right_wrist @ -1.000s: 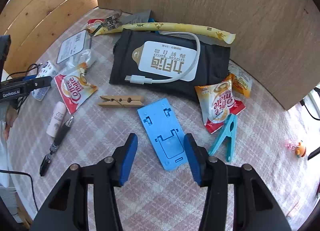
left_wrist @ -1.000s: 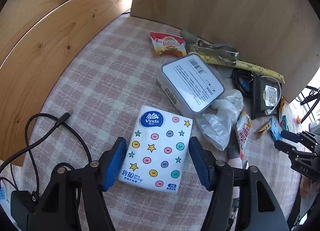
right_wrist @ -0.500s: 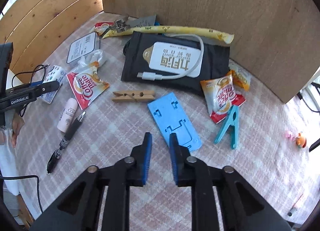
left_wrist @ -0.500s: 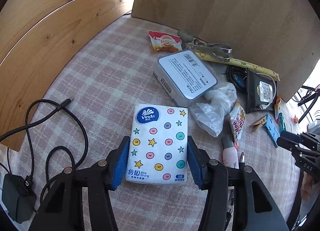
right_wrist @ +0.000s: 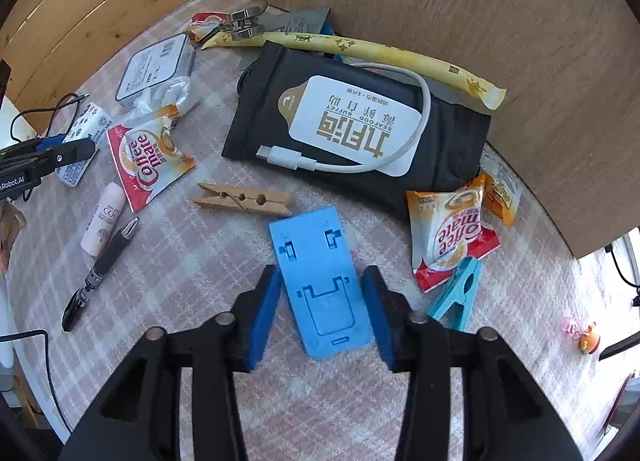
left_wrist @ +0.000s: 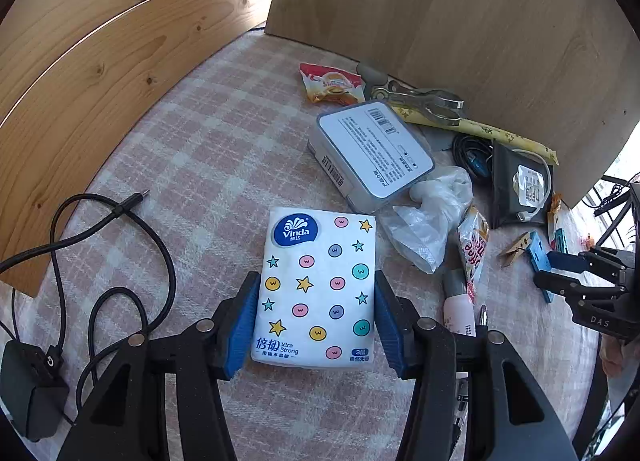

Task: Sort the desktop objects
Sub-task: 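Carry the tissue pack and phone stand with both tools over the black tray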

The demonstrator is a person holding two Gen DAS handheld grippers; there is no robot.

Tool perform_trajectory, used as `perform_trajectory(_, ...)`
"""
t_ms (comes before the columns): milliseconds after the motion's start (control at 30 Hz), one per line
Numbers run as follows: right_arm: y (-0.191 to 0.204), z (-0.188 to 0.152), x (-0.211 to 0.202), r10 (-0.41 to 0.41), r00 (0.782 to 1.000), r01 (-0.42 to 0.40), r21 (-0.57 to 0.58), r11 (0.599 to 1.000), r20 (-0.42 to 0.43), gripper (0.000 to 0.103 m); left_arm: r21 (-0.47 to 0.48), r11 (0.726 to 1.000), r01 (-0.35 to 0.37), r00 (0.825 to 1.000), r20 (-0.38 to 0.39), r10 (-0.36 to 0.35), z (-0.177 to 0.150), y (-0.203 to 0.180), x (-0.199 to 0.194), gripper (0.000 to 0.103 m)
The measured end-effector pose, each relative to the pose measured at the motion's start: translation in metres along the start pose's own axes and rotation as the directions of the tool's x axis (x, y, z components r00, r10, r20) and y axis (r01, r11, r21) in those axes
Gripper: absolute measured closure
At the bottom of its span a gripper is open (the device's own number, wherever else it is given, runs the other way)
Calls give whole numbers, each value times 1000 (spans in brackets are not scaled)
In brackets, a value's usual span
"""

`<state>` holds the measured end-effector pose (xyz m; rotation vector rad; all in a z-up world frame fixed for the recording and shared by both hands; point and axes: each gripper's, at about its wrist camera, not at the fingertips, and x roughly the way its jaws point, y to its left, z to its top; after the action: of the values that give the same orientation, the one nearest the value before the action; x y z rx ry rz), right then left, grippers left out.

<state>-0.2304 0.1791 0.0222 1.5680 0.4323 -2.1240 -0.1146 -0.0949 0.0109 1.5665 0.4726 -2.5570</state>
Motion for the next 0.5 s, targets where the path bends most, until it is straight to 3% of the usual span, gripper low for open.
perform_trajectory(500,14,-61,-31,-17,999,7,173,985,52,67,-12,1000,20,1000,24,-20,-39,-13,-30,53)
